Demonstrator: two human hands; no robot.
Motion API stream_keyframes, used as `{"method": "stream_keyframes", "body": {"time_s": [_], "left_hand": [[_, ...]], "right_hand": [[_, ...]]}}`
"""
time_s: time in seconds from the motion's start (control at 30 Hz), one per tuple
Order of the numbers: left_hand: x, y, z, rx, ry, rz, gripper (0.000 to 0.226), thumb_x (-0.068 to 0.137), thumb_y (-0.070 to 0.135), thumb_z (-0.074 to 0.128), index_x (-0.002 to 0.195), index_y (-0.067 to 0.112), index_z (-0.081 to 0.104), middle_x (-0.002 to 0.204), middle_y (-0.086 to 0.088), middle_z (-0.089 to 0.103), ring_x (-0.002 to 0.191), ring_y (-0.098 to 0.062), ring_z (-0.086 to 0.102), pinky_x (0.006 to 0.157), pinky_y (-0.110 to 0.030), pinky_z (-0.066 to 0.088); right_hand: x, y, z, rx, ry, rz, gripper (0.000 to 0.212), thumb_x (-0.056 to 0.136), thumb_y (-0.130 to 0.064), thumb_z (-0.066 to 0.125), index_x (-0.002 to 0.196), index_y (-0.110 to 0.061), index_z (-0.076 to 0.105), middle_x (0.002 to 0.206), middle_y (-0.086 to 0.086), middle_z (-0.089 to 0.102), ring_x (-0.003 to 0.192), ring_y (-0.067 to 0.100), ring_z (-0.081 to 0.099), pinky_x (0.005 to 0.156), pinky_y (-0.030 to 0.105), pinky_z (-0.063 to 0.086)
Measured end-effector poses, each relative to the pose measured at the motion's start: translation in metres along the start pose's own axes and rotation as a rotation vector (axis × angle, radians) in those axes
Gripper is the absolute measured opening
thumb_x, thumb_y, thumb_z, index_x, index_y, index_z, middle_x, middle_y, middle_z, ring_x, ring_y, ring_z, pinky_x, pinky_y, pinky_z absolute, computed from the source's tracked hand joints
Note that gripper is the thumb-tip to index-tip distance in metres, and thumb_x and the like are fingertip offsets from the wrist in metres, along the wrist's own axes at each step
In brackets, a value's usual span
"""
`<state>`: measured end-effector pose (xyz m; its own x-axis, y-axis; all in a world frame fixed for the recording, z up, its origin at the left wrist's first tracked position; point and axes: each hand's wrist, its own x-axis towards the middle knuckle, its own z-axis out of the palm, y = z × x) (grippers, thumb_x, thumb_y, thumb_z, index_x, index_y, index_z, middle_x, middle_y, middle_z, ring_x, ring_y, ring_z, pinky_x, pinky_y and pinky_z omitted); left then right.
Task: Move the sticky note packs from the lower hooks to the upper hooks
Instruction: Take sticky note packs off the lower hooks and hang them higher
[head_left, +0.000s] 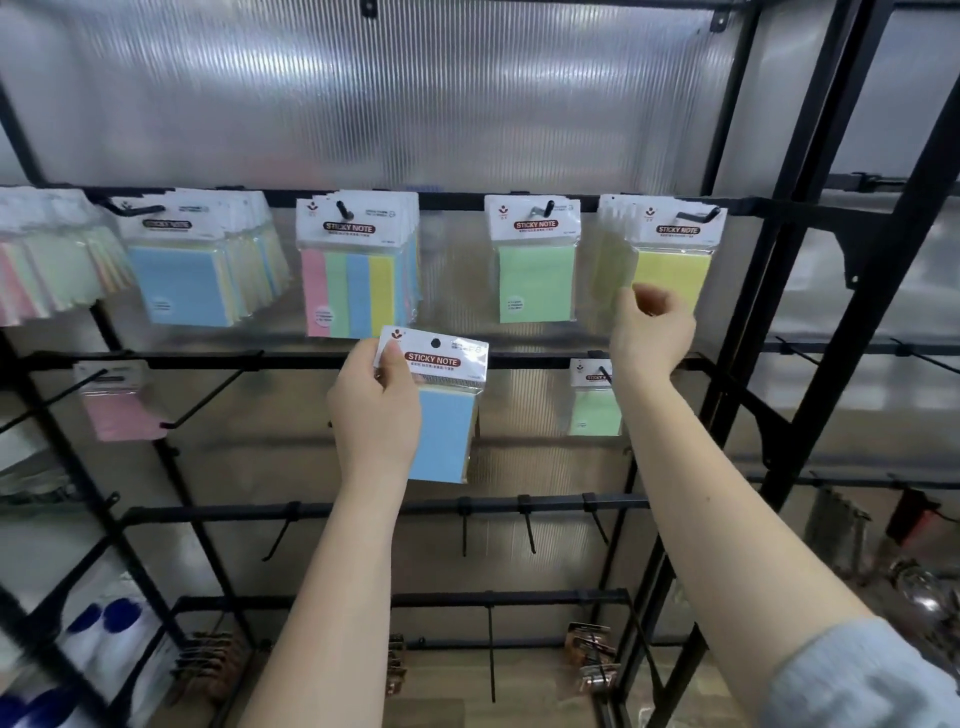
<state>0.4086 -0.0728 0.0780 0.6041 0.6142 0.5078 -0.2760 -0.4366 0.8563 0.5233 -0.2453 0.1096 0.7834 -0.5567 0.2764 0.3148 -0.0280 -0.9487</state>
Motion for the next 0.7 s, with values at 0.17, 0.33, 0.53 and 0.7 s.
{"method": "stream_keyframes", "body": {"time_s": [0.17,0.33,0.53,0.7], "left_hand": [[0.018,-0.007,-0.036,0.028,0.012,0.052,0.03,0.1,0.019,0.04,0.076,0.005,0.05,0.065,0.009,0.051,0.054,0.008,0.048,0.048,-0.009,0.035],[0.038,-0.016,-0.063,0.013,-0.001,0.079,0.029,0.099,0.026,0.044,0.078,0.009,0.054,0.07,0.008,0.059,0.056,0.002,0.049,0.047,-0.012,0.033],[0.059,-0.01,-0.079,0.014,0.018,0.146,0.032,0.099,0.028,0.047,0.081,0.002,0.054,0.064,0.006,0.051,0.05,0.0,0.041,0.046,-0.014,0.03],[0.067,-0.014,-0.081,0.038,0.084,0.138,0.037,0.099,0.025,0.047,0.063,0.018,0.041,0.057,0.007,0.038,0.048,-0.004,0.033,0.046,-0.016,0.027]], "right_hand": [[-0.057,0.017,0.017,-0.018,-0.185,0.021,0.004,0.089,-0.017,0.06,0.088,-0.018,0.064,0.084,-0.008,0.064,0.083,0.009,0.06,0.077,0.022,0.047],[-0.1,0.044,0.031,-0.086,-0.362,0.016,0.011,0.09,-0.026,0.06,0.082,-0.02,0.066,0.084,0.001,0.069,0.087,0.017,0.065,0.081,0.033,0.053],[-0.124,0.066,0.029,-0.203,-0.485,-0.02,0.016,0.091,-0.025,0.059,0.085,-0.013,0.067,0.084,0.004,0.068,0.081,0.017,0.062,0.072,0.028,0.048],[-0.129,0.066,0.036,-0.281,-0.633,-0.113,0.011,0.092,-0.019,0.058,0.086,-0.014,0.065,0.08,-0.004,0.064,0.075,0.004,0.057,0.061,0.013,0.04]]}}
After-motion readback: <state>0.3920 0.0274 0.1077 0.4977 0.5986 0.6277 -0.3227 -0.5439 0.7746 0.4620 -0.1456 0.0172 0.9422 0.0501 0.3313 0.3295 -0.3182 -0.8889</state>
